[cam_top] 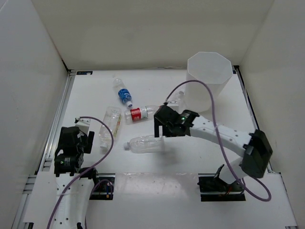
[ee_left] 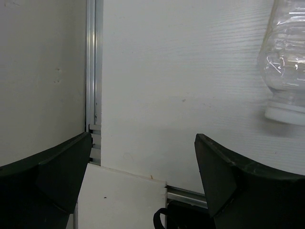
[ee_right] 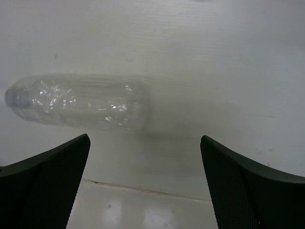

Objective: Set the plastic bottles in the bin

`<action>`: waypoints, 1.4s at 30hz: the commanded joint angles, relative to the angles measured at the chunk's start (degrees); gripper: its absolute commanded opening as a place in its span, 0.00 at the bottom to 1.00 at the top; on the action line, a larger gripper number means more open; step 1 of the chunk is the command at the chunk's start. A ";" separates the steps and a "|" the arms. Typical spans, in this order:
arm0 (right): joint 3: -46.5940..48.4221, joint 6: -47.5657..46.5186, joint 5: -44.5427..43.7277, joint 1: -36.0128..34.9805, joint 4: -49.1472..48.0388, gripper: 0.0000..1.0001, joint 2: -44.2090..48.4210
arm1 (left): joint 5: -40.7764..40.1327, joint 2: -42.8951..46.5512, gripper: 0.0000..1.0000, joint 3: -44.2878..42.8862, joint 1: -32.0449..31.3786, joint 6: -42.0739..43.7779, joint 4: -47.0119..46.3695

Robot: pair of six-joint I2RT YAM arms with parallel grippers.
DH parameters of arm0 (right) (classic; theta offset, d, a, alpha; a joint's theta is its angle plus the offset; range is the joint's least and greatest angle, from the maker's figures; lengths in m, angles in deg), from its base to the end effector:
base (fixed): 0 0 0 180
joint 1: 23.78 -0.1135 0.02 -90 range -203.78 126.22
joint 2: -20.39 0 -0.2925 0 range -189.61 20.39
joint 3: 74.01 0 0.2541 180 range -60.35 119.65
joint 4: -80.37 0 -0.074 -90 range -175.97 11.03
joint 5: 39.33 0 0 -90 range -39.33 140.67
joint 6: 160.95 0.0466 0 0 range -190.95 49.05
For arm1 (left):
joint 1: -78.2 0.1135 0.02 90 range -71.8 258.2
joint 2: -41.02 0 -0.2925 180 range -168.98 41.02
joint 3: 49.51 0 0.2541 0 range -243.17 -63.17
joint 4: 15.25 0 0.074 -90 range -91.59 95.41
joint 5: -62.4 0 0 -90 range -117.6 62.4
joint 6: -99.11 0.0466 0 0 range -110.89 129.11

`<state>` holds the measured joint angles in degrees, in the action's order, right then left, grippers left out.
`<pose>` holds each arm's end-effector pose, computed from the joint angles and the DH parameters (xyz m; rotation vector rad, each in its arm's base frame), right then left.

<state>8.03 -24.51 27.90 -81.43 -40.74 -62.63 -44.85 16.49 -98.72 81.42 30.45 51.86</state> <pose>0.1743 0.2414 0.2983 -0.1095 2.5053 0.2213 0.0714 0.0179 0.2611 0.2132 2.3272 0.5642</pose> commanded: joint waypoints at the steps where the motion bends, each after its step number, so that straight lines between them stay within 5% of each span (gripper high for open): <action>1: 4.21 -4.15 10.45 -0.71 -5.07 1.00 -5.38 | 1.70 0.36 1.00 -2.24 0.20 -0.17 -1.16; 6: 8.26 -9.41 14.06 -2.28 -7.60 1.00 -12.69 | 1.70 0.36 1.00 -1.01 0.20 0.45 -0.63; 12: 13.10 -28.73 0.36 -11.43 -5.51 1.00 -14.71 | 2.23 0.36 1.00 -1.01 0.20 0.45 -0.01; 18: 13.97 -39.64 3.86 -12.05 -4.98 1.00 -14.97 | 2.23 0.36 1.00 -1.01 0.20 0.98 0.51; 31: 24.43 -55.20 9.84 -14.07 -1.90 1.00 -25.25 | 3.89 0.89 1.00 -1.01 0.20 0.98 1.66; 42: 23.82 -58.21 14.24 -12.41 -5.15 1.00 -33.07 | 3.90 0.89 1.00 -1.01 0.73 0.98 2.18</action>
<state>30.94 -80.66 40.45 -95.02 -44.30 -94.43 -41.75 16.97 -99.00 81.84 31.15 53.89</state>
